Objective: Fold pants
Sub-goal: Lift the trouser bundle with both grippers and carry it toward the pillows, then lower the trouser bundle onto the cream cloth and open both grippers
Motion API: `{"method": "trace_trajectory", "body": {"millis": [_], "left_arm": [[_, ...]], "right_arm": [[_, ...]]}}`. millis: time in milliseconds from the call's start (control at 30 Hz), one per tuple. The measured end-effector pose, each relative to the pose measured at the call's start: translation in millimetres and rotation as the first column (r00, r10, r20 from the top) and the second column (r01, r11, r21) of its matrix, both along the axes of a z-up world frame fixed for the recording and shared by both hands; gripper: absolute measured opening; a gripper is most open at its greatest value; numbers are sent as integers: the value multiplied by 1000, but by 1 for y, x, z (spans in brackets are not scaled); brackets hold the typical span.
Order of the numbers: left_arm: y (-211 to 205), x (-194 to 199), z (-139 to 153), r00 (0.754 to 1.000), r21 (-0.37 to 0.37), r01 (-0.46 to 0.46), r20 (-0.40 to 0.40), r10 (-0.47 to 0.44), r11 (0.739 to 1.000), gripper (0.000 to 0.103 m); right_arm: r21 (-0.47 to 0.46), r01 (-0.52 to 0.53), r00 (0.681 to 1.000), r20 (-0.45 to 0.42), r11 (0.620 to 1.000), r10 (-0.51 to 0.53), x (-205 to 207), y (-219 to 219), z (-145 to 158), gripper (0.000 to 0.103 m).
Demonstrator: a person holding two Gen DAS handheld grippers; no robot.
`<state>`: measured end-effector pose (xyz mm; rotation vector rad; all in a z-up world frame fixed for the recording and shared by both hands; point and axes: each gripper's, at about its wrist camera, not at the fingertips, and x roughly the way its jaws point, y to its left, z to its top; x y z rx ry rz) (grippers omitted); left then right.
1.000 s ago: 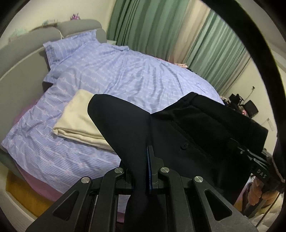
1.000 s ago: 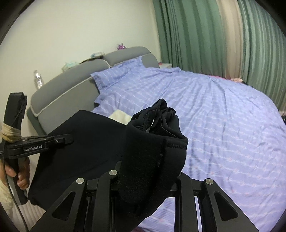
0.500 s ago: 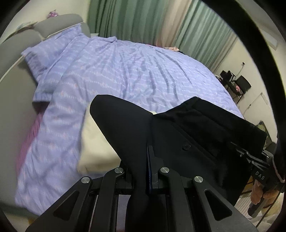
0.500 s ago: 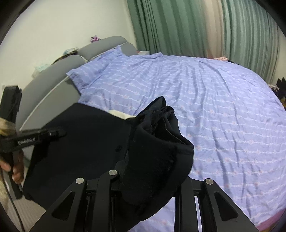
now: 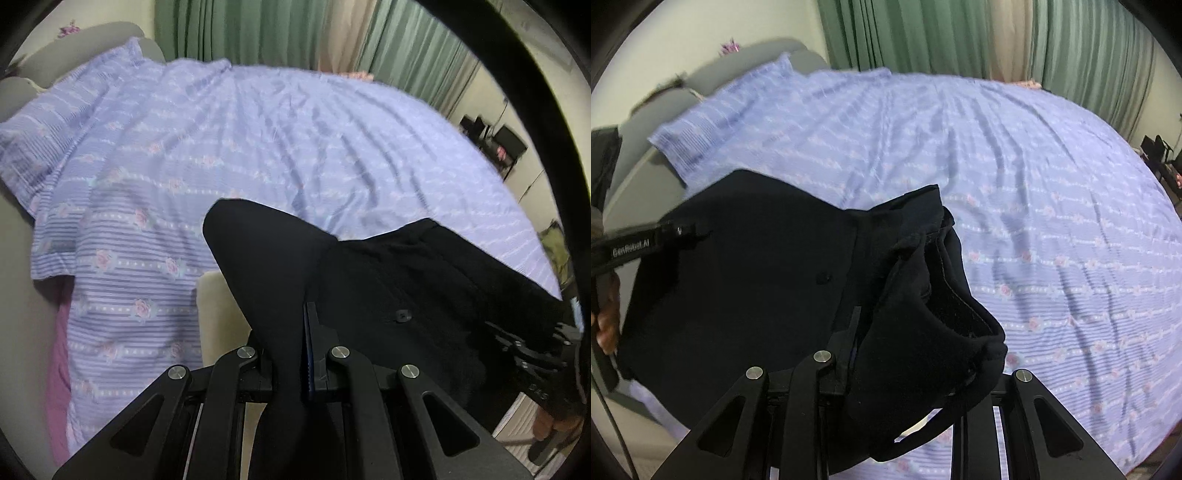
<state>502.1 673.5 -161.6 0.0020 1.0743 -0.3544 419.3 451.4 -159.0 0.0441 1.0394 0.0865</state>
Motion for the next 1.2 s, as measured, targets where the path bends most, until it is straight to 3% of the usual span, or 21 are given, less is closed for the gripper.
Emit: {"method": "trace_trajectory", "body": {"millis": [200, 567, 667, 733, 800, 867, 933, 1000, 1033, 1100, 1200], "left_arm": [[19, 8, -41, 996, 18, -8, -89, 10, 1000, 12], [20, -11, -69, 991, 79, -8, -135, 19, 997, 15], [19, -17, -73, 989, 120, -35, -139, 52, 992, 24], [20, -23, -72, 988, 159, -59, -129, 80, 985, 33], [19, -31, -67, 990, 208, -83, -98, 105, 975, 38], [19, -42, -54, 991, 255, -111, -50, 128, 961, 49], [18, -53, -39, 991, 263, -121, -24, 132, 957, 54], [7, -65, -20, 993, 275, -114, 6, 117, 955, 56], [0, -73, -6, 993, 280, -117, 32, 113, 953, 62], [-14, -94, 21, 992, 259, -123, 69, 108, 958, 71], [-38, -118, 54, 990, 240, -116, 103, 94, 964, 74]], "right_arm": [[17, 17, 997, -74, 1000, -15, -7, 1, -31, 28], [105, 50, 975, -219, 993, -26, -14, -13, -63, 33], [70, 72, 965, -258, 995, -52, -20, -18, -70, 51], [22, 69, 965, -257, 997, -61, -24, -20, -71, 57], [-25, 52, 967, -248, 998, -57, -31, -25, -71, 62], [-107, 54, 974, -215, 993, -76, -36, -30, -63, 64], [-164, 66, 979, -180, 984, -96, -40, -39, -53, 64], [-144, 74, 984, -148, 987, -95, -45, -49, -36, 64], [-138, 74, 988, -122, 988, -91, -48, -54, -24, 65], [-130, 66, 995, -69, 989, -75, -57, -62, -2, 78], [-123, 47, 999, 24, 991, -44, -79, -79, 39, 89]]}}
